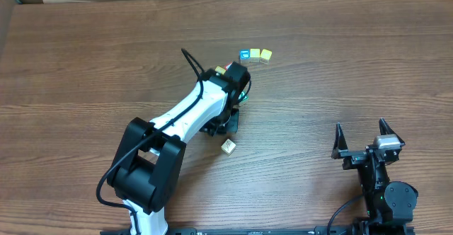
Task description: Flip 4 blocks
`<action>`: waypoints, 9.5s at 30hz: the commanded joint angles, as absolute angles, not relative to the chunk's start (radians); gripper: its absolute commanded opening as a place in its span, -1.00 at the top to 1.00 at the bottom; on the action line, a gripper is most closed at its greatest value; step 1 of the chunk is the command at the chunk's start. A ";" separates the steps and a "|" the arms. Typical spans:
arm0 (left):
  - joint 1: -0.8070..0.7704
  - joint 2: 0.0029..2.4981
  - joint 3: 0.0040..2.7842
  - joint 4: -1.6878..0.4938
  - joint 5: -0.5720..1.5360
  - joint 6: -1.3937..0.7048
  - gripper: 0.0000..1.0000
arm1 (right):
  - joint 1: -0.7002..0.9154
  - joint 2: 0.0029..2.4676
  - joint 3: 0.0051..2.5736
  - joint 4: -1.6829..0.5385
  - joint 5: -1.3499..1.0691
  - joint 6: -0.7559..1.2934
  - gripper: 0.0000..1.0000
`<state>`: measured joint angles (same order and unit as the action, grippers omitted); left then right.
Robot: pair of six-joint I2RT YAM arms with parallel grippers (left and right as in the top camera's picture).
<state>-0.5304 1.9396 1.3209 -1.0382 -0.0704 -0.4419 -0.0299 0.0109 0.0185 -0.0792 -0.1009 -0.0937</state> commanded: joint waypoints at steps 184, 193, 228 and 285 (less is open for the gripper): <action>-0.520 1.905 1.291 -1.131 0.027 -0.460 0.60 | -0.023 0.003 0.008 -0.074 -0.106 -0.098 -1.00; -0.515 1.905 1.292 -1.151 0.052 -0.455 0.30 | -0.023 0.003 0.008 -0.074 -0.107 -0.098 -1.00; -0.413 1.834 1.119 -1.047 0.025 -0.487 0.91 | -0.023 0.003 0.008 -0.074 -0.106 -0.098 -1.00; -0.430 1.832 1.127 -1.014 0.145 -0.501 0.91 | -0.023 0.003 0.008 -0.074 -0.106 -0.098 -1.00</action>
